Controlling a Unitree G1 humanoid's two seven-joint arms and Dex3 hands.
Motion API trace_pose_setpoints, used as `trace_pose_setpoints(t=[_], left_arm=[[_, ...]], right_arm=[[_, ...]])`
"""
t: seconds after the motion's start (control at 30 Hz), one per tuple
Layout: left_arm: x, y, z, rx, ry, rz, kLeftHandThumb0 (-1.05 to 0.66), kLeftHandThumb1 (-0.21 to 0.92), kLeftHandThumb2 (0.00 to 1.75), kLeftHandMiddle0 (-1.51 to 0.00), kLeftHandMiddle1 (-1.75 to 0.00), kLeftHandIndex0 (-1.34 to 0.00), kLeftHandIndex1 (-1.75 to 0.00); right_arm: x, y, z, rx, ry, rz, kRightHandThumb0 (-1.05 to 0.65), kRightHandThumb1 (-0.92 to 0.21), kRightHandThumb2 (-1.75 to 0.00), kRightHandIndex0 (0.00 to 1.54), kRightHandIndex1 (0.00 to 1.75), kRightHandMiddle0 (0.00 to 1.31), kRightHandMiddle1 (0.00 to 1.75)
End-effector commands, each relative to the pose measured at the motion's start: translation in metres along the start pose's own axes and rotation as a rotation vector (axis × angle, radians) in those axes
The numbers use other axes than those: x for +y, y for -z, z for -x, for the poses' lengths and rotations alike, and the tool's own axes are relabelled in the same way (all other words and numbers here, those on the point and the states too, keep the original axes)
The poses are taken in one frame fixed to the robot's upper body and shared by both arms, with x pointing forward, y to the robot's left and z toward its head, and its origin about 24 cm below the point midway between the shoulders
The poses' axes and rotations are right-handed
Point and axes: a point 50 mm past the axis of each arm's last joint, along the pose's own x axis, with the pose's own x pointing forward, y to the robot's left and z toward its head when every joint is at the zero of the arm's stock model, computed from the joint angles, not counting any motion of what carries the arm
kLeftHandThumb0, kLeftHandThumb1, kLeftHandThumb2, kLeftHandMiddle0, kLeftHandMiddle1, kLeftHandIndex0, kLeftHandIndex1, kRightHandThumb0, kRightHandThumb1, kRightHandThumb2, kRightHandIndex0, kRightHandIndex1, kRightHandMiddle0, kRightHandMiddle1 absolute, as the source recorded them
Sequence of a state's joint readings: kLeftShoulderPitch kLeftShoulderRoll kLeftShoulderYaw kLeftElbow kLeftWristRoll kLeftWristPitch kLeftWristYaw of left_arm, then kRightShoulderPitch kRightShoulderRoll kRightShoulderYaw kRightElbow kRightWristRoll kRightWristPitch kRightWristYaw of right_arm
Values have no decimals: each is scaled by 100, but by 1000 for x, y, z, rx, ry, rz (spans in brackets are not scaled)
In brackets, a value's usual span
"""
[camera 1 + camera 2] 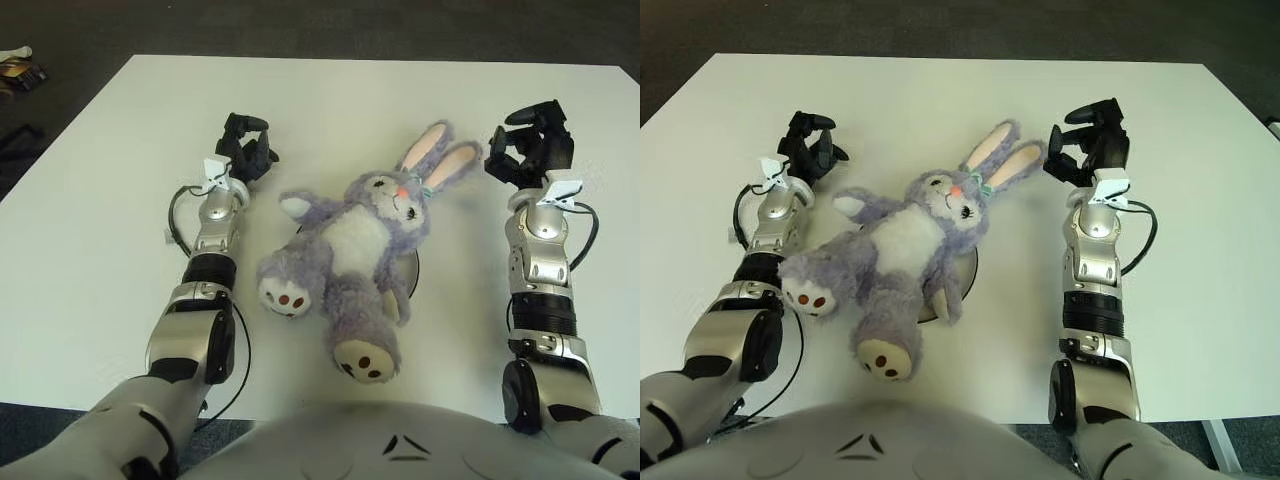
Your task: Put the doll into the plate.
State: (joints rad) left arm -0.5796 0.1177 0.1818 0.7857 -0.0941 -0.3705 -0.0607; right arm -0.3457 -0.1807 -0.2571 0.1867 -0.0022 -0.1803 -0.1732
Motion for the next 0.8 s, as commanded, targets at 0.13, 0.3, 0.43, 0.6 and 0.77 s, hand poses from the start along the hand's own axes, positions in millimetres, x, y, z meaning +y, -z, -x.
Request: trace_pose_setpoints(t=[0.13, 0.3, 0.43, 0.6, 0.77], left_arm=[[-1, 1, 12, -46, 37, 48, -39, 66, 88, -76, -169, -35, -175], [0, 3, 20, -65, 36, 53, -39, 66, 88, -80, -169, -35, -175], [0, 4, 29, -75, 20, 56, -39, 65, 89, -81, -169, -36, -175], [0, 5, 41, -66, -13, 72, -39, 64, 91, -75, -172, -37, -175], [0, 6, 50, -57, -40, 82, -32, 59, 98, -68, -173, -36, -175]], right_arm=[[5, 14, 14, -32, -67, -144, -1, -28, -128, 64, 149, 55, 175], [6, 19, 20, -15, -89, -189, -1, -23, -134, 67, 150, 59, 175], [7, 21, 25, -23, -86, -222, -1, -19, -140, 68, 153, 61, 175], [11, 20, 34, -45, -92, -249, -1, -9, -156, 72, 166, 65, 175], [13, 17, 40, -58, -115, -246, -1, 5, -171, 80, 171, 75, 175]])
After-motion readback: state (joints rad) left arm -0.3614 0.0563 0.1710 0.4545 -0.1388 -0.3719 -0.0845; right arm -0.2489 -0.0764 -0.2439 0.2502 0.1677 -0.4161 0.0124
